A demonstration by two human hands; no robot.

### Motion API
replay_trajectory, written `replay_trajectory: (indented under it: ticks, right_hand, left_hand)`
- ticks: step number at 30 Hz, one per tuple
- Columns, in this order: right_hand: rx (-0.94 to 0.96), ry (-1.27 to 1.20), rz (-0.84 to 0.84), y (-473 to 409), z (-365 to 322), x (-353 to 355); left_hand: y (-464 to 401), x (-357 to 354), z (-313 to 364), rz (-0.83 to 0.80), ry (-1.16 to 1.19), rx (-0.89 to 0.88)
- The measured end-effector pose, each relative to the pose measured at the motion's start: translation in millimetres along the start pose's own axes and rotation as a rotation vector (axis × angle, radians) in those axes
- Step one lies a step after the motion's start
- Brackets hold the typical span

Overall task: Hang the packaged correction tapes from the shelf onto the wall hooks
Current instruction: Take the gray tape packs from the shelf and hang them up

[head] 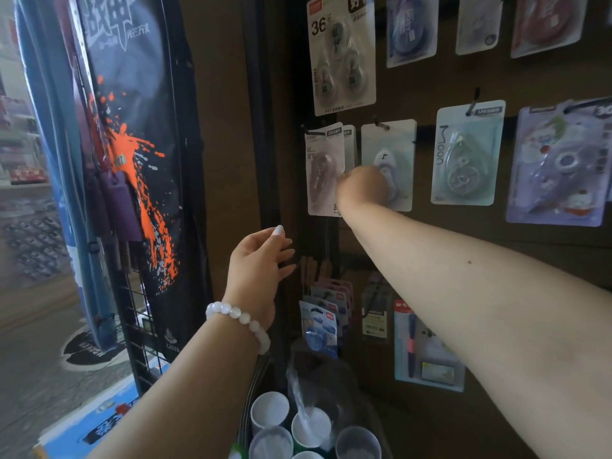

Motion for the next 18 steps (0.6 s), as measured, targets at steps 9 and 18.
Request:
replay_trajectory:
  ticks: [9,18]
  right_hand:
    - [0.124,-0.154,0.093,23.8,12.5,14.5]
    - [0.203,-0.21,-0.114,64.6,35.6,45.3]
  left_hand:
    - [9.9,-5.1,4.2,-0.013,-0.019,-0.01]
    - [37.8,-12.3,-3.6,-0.123,-0.382,-0.032]
Point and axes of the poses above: each hand's wrist, its own y-axis away from the middle knuckle, its own x-axis out of the back of the hand, z = x × y, the point moved 6 cm from there along -y, towards the middle knuckle, and after that the axes turned 6 degrees about z, right-handed, at the moved point
